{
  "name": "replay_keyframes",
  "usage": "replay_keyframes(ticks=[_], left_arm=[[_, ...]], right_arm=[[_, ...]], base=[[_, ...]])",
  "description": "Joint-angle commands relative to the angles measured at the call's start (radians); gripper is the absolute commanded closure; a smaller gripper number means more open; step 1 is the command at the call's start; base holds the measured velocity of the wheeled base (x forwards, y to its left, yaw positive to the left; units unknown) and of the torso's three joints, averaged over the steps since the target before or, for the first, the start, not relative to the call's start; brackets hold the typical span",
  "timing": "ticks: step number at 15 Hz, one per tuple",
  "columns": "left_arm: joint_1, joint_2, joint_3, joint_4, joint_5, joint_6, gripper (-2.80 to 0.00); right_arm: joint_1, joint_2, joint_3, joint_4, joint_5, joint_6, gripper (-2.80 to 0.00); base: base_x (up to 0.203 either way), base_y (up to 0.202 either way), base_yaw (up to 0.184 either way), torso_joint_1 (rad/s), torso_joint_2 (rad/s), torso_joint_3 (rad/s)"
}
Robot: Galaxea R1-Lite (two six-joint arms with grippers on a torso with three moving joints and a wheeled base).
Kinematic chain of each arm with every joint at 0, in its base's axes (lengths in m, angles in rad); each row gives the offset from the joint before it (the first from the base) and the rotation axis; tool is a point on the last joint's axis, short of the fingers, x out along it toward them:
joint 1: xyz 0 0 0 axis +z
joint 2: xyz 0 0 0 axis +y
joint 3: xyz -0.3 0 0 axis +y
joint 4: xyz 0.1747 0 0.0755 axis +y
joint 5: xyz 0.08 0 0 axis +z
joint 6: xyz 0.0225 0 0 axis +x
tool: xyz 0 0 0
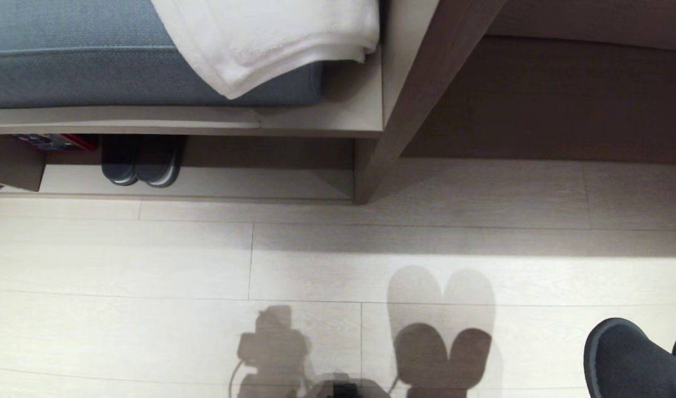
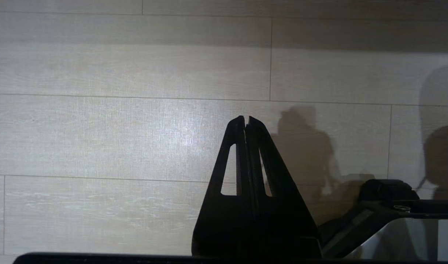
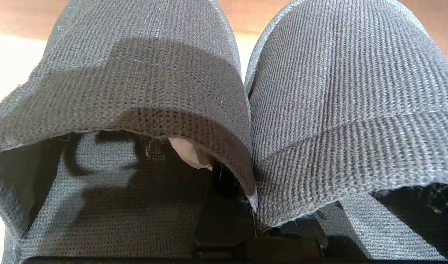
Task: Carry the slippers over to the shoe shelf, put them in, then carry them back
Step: Place the slippers on the floor
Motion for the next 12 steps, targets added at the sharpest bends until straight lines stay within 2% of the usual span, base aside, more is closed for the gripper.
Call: replay_keyframes(ticks=[1,12], left_arm=[[0.0,0.0,0.002,0.0,0.0,0.0,0.0],[-0.001,0.0,0.001,0.0,0.0,0.0,0.0]], right_arm=[[0.0,0.001,0.0,0.0,0.001,0.0,0.0],[0.002,0.001,0.0,0.0,-0.001,0.0,0.0]], base=[[0.0,0.0,0.0,0.002,0.0,-0.197],[0.0,0.0,0.0,0.0,0.0,-0.199]])
